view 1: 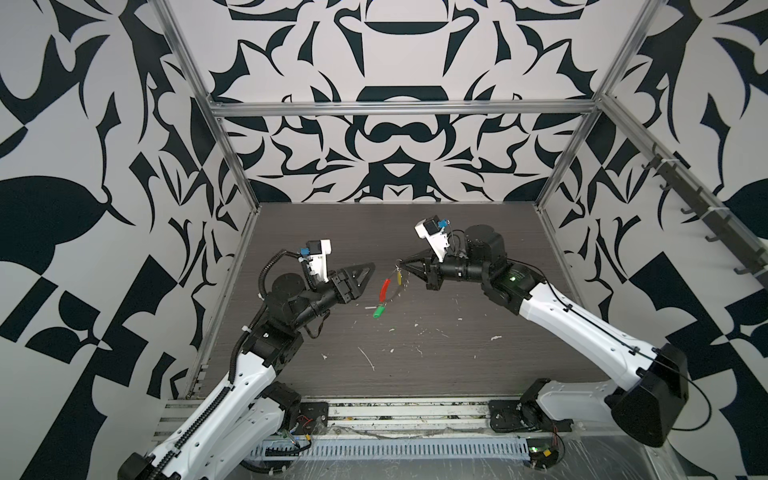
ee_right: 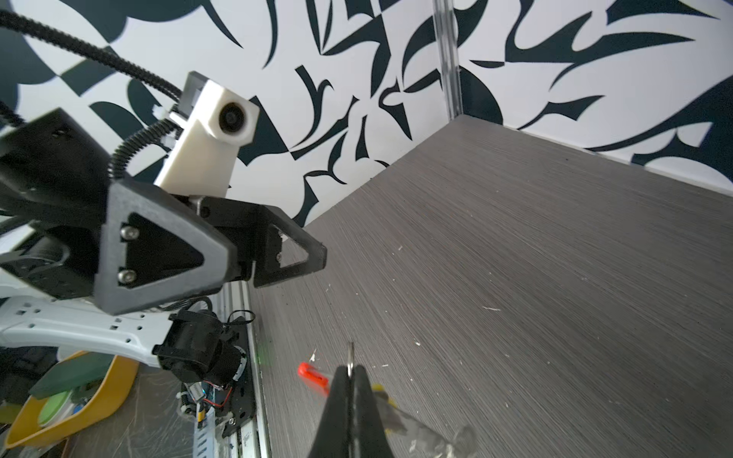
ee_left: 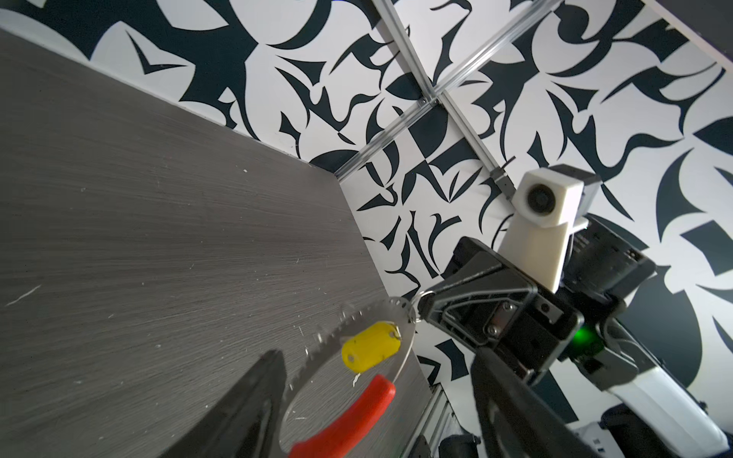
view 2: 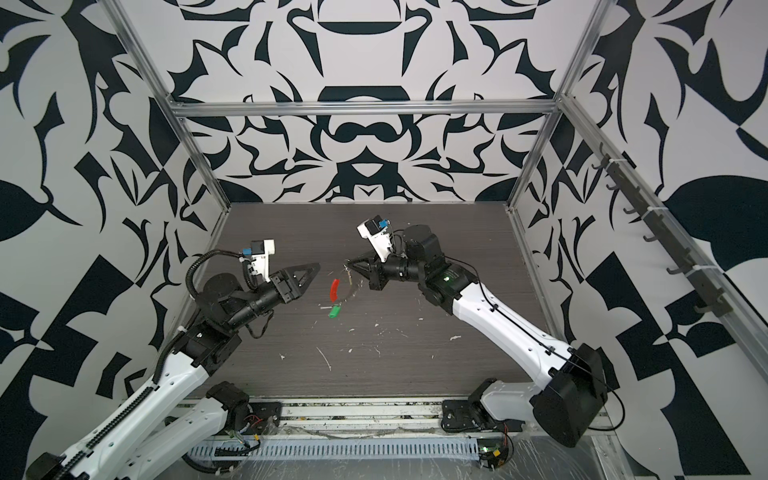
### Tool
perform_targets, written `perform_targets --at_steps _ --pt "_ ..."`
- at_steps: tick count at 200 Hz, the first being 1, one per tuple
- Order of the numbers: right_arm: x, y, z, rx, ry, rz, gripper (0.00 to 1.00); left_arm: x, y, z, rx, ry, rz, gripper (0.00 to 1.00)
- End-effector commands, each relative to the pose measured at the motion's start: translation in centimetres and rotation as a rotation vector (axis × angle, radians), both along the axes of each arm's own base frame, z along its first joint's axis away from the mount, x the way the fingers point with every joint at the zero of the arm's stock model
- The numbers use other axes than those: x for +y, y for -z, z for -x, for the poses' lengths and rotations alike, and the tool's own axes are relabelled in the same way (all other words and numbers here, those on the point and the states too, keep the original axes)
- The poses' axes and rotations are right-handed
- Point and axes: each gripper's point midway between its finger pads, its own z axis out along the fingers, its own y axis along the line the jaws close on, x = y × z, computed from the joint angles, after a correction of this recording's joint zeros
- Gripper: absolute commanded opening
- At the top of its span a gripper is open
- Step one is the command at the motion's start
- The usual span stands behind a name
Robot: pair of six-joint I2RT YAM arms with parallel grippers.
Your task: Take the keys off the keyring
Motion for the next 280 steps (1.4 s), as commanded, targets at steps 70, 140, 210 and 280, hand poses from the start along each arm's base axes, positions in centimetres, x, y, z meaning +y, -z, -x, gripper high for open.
perform_targets --at_steps 70,140,210,280 --pt "0.4 -4.5 5.0 -0.051 -0.282 -0.161 0.0 -2.9 -3.9 2.9 -0.173 0.276 -0.033 0.35" --pt "0.2 -5.0 5.2 -0.045 -0.271 -0.174 0.0 -3.8 -5.1 4.1 -0.215 0.375 0.025 0.28" --pt "0.3 -5.3 5.1 -0.04 -0.265 -0.183 0.0 -4.1 -5.6 4.2 -0.225 0.406 0.062 0.23" --pt "0.1 -6.3 5.3 -0.058 -0.264 -0.213 0.0 -4.3 -5.0 3.9 -0.202 0.412 0.066 0.21"
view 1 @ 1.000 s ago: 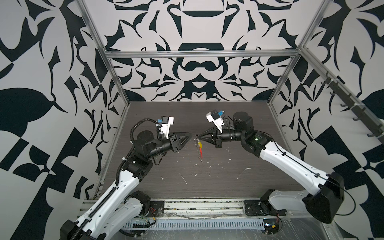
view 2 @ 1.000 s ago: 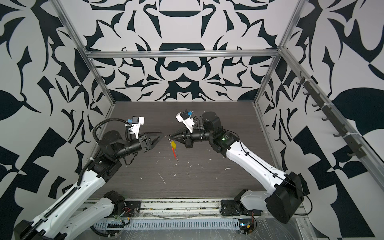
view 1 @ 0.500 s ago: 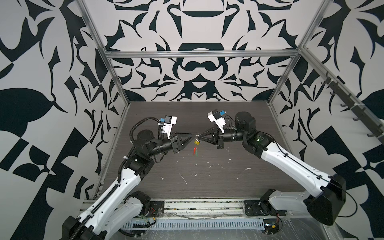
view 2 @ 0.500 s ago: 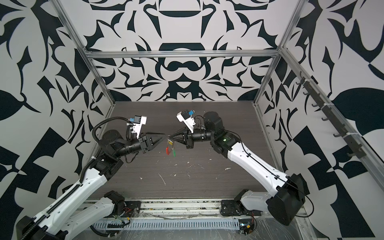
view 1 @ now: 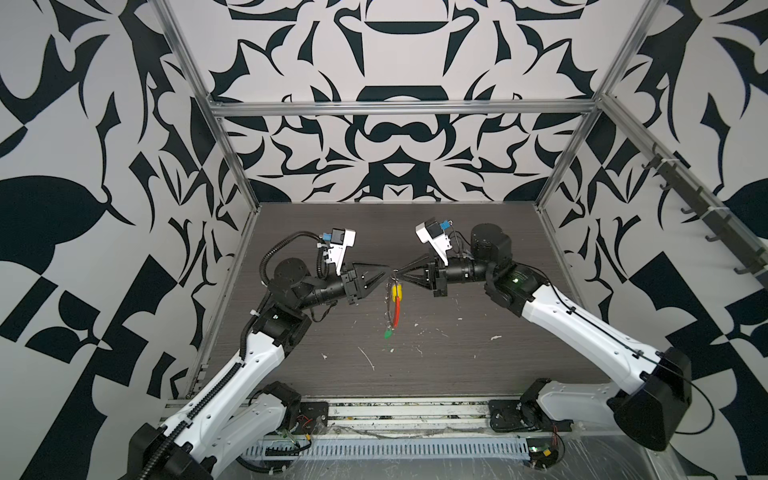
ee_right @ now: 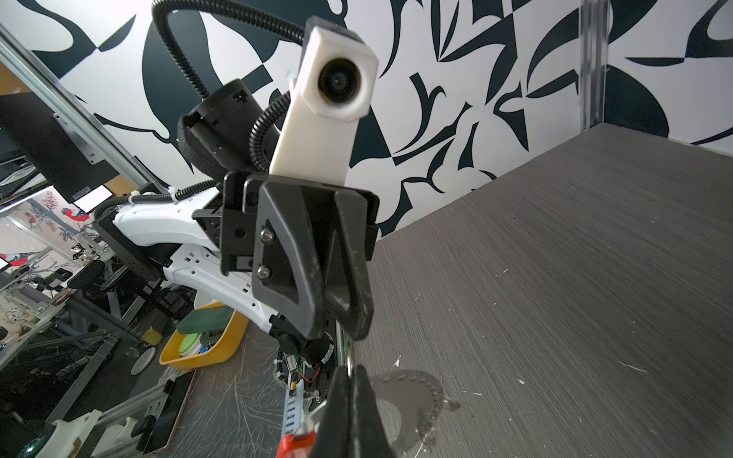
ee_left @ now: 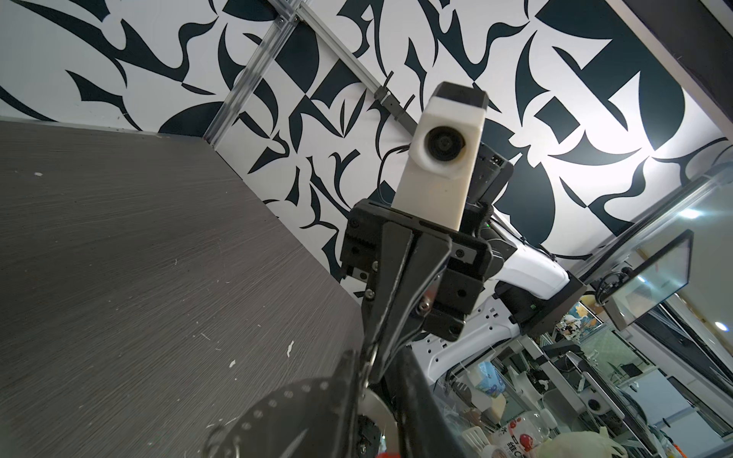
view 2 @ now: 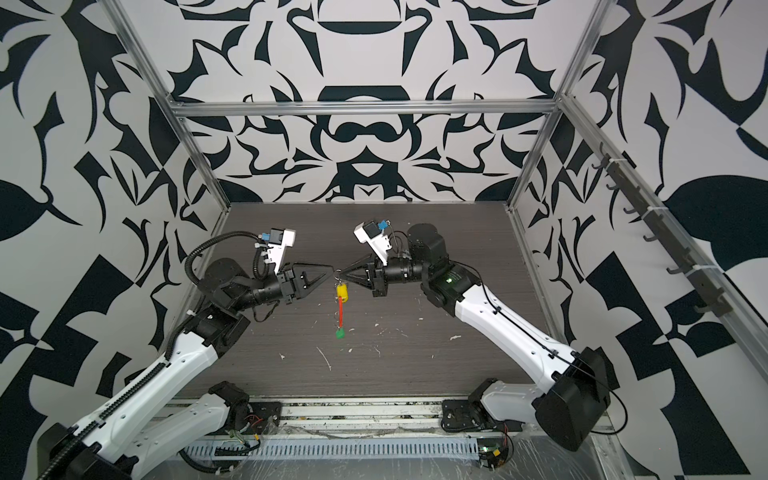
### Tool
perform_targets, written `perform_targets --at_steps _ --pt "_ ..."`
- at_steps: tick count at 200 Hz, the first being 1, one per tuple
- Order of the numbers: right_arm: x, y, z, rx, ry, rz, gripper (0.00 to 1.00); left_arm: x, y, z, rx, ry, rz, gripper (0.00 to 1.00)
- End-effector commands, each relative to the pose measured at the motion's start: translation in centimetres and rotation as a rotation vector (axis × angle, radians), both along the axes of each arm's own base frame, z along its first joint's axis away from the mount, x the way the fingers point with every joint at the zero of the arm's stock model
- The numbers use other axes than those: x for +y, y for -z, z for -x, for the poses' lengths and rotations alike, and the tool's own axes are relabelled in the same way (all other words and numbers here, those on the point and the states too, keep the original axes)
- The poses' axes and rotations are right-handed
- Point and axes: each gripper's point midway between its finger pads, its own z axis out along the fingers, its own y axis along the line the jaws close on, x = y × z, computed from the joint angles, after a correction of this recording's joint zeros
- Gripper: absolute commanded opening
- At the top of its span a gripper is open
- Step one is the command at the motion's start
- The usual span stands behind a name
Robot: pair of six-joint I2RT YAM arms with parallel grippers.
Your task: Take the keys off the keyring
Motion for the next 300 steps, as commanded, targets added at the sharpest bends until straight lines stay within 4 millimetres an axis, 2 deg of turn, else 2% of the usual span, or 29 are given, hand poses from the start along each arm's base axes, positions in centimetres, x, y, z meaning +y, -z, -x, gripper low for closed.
perform_targets --at_steps 1,59,111,136,170,201,240,278,300 --pt "-0.6 -3.3 0.9 -0.09 -0.01 -0.087 0.0 0.0 -0.5 0.3 -0.025 0.015 0.019 0.21" --pt "-0.4 -4.0 0.9 -0.095 -0.007 -0.113 0.0 -0.1 -1.0 0.7 -0.041 0.043 0.041 0.16" --pt "0.2 -4.1 1.0 -0.087 -0.017 -0.121 0.0 -0.2 -1.1 0.8 -0.043 0.049 0.051 0.16" --pt "0.4 -4.0 1.0 -0.085 -0.019 -0.119 0.0 -0.2 -1.2 0.8 -0.043 0.045 0.054 0.12" --pt "0.7 -3.8 1.1 -0.08 -0.019 -0.116 0.0 -0.3 -1.5 0.9 -0.05 0.041 0.064 0.0" --pt "0.3 -4.0 0.6 -0.083 0.03 -0.12 0.0 -0.3 -1.9 0.9 -0.051 0.028 0.071 0.0" --pt "-1.1 -4.7 0.2 -0.123 0.149 -0.143 0.26 0.3 -1.9 0.5 -0.065 -0.06 0.039 0.0" --pt "-3.4 -5.1 -1.1 -0.172 0.332 -0.163 0.34 0.9 -2.1 0.6 -0.088 -0.118 0.018 0.0" --pt "-3.8 -4.9 -1.3 -0.172 0.363 -0.162 0.36 1.0 -2.3 0.8 -0.1 -0.124 0.014 0.0"
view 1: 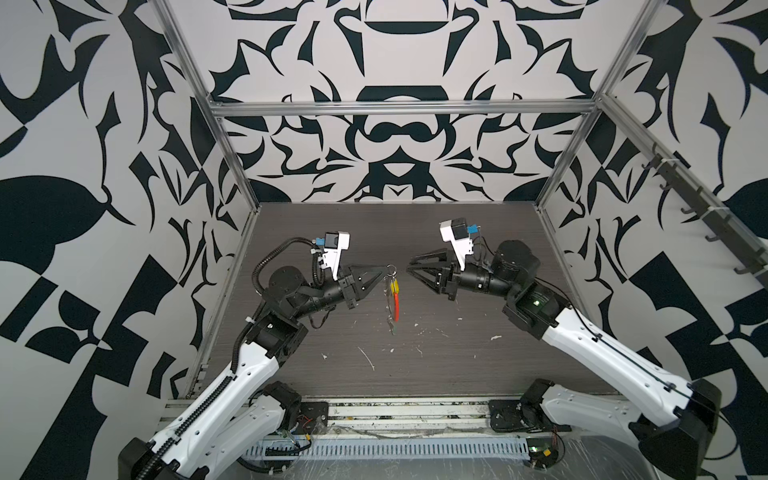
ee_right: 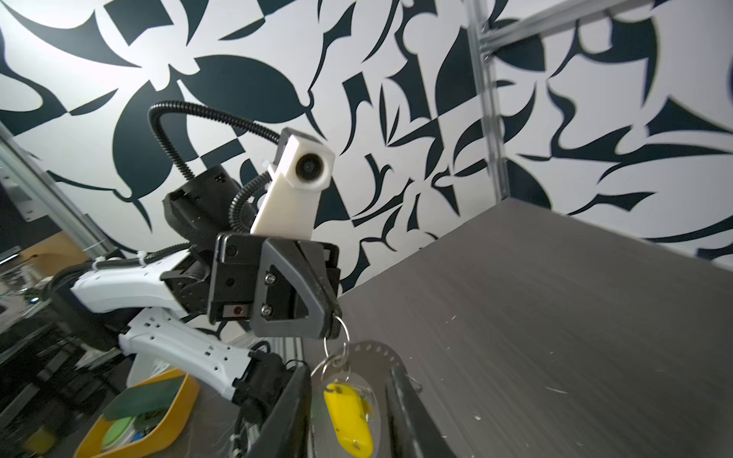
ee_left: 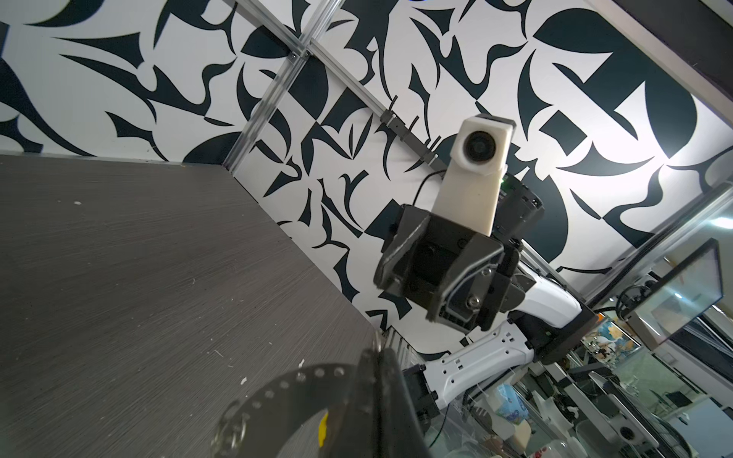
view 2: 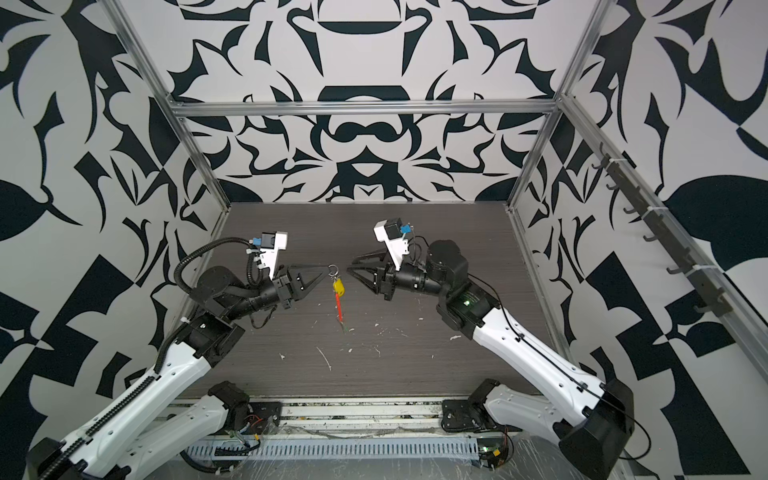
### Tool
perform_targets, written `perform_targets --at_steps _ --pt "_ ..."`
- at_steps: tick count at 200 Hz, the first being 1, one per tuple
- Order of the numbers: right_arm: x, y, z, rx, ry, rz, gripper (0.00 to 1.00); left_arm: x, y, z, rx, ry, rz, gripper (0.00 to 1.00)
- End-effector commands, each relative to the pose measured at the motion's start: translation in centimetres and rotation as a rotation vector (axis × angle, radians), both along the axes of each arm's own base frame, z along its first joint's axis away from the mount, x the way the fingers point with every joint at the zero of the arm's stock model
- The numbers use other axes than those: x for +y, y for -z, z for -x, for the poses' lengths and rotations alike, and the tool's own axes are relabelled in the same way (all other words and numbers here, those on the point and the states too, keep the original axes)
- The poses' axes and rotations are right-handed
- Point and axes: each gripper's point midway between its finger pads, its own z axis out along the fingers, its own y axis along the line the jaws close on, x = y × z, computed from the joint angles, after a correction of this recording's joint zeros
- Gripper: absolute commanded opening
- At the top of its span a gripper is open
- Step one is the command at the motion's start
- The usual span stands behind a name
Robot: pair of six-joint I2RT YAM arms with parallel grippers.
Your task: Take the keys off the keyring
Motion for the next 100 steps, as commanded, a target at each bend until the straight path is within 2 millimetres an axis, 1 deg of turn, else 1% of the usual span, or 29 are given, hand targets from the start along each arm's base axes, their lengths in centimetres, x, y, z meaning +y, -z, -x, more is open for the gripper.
perform_targets --at_steps 1,42,60,100 --pt "-0.8 -1.5 -1.0 -0.062 0.094 -0.042 0.36 0.4 -1.3 0.0 -0.047 -0.04 0.001 0.0" --pt "0.1 -1.0 -0.9 -0.026 0.038 -0.049 0.37 0.3 -1.3 0.0 -0.05 -0.047 -0.006 0.0" --pt "0.6 -0.8 -0.4 -0.022 0.0 -0.041 0.37 0.4 -1.3 -0.1 -0.05 -0.057 -0.011 0.0" --pt "2.0 1.3 0.2 -0.027 -0.031 0.036 0.39 0.5 -1.3 -0.1 -0.067 -0.069 -0.017 0.0"
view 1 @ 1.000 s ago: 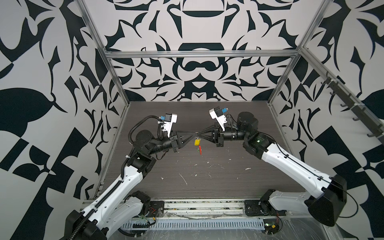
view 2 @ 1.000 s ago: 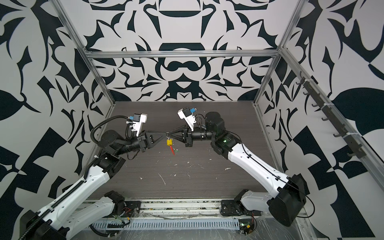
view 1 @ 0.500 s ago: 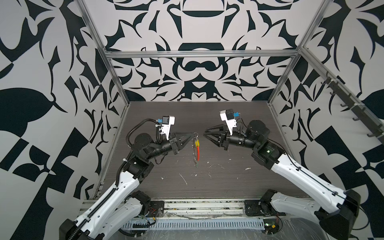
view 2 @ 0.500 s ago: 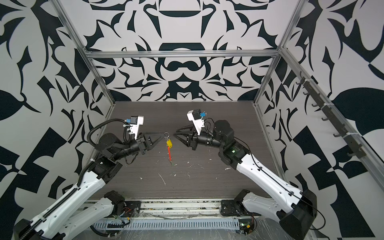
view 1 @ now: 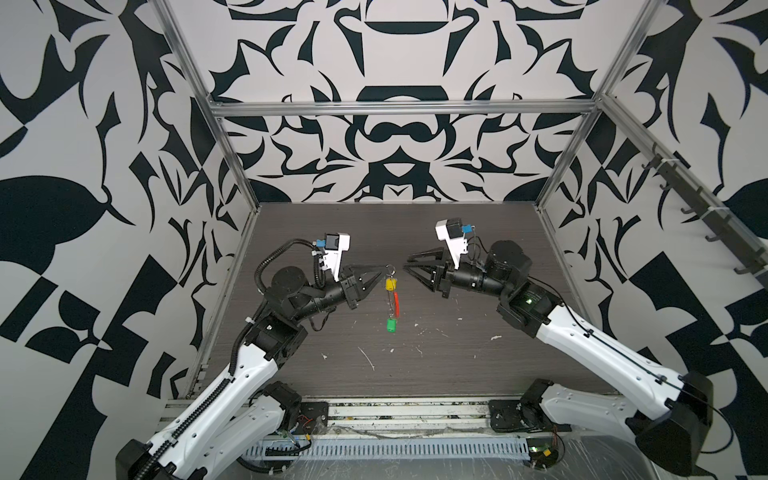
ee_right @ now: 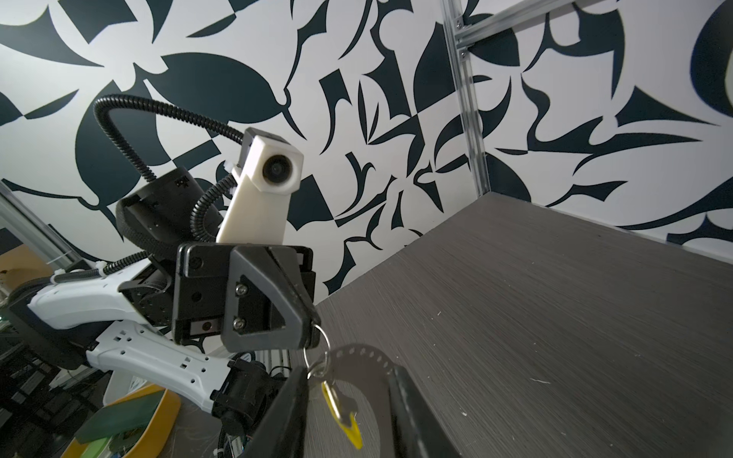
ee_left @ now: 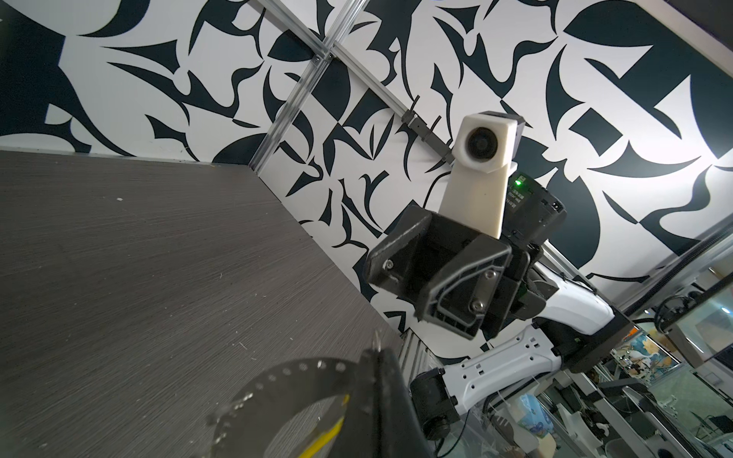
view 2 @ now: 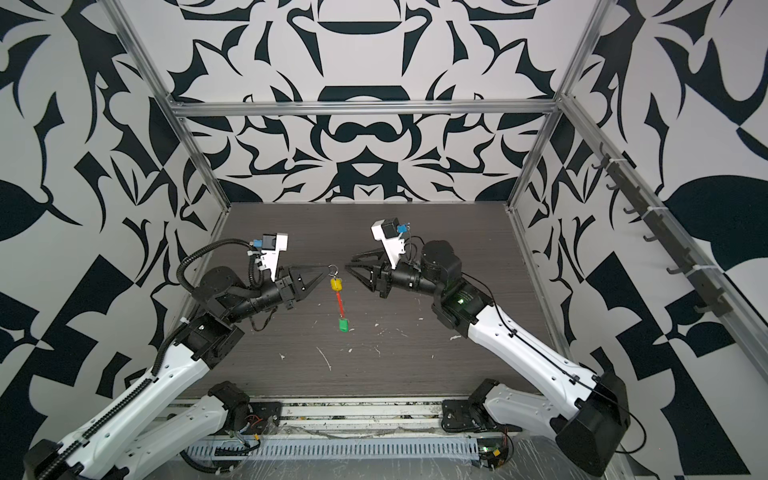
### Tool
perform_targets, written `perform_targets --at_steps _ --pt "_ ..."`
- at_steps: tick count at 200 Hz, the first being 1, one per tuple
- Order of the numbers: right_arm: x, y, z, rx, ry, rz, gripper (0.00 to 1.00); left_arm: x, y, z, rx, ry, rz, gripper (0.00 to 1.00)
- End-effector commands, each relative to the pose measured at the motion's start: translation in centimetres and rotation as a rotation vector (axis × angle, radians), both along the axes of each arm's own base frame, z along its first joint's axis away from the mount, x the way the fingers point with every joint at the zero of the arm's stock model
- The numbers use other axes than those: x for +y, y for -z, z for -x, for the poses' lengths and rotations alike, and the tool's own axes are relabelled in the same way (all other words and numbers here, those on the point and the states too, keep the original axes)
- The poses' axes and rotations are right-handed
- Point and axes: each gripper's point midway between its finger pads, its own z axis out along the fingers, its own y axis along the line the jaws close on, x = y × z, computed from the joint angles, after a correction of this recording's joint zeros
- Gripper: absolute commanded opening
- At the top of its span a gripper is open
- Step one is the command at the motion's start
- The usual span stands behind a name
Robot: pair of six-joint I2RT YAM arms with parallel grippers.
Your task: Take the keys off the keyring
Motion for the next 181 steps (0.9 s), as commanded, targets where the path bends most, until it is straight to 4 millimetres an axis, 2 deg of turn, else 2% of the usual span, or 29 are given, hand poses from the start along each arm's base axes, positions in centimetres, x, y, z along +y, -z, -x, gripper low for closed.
perform_targets --at_steps 1,43,81,137,166,181 --pt "0.6 -0.5 1.1 -0.06 -0.036 0.008 0.39 0.5 -2.1 0.4 -0.074 -0.017 0.022 0.0" --pt "1.0 1.1 1.8 -0.085 -0.047 0.063 0.41 0.7 -2.2 0.8 -0.105 -0.018 0.024 0.0" --pt "0.7 1.9 1.3 -0.088 -0.006 0.071 0.41 0.8 -2.6 1.3 -0.133 -0.008 0.03 0.0" --pt "0.7 -1.8 2.3 -0.134 -0.051 -0.021 0.4 0.3 -2.7 2.4 -0.17 0.06 0.01 0.0" --pt "0.8 -3.4 3.5 -0.13 -0.155 -0.106 0.39 0.2 -2.5 2.7 -0.18 0.08 0.001 0.0" --pt "0.4 -4.1 3.3 -0.091 -0.209 -0.158 0.39 0.2 -2.5 3.0 -0.188 0.094 -0.001 0.0"
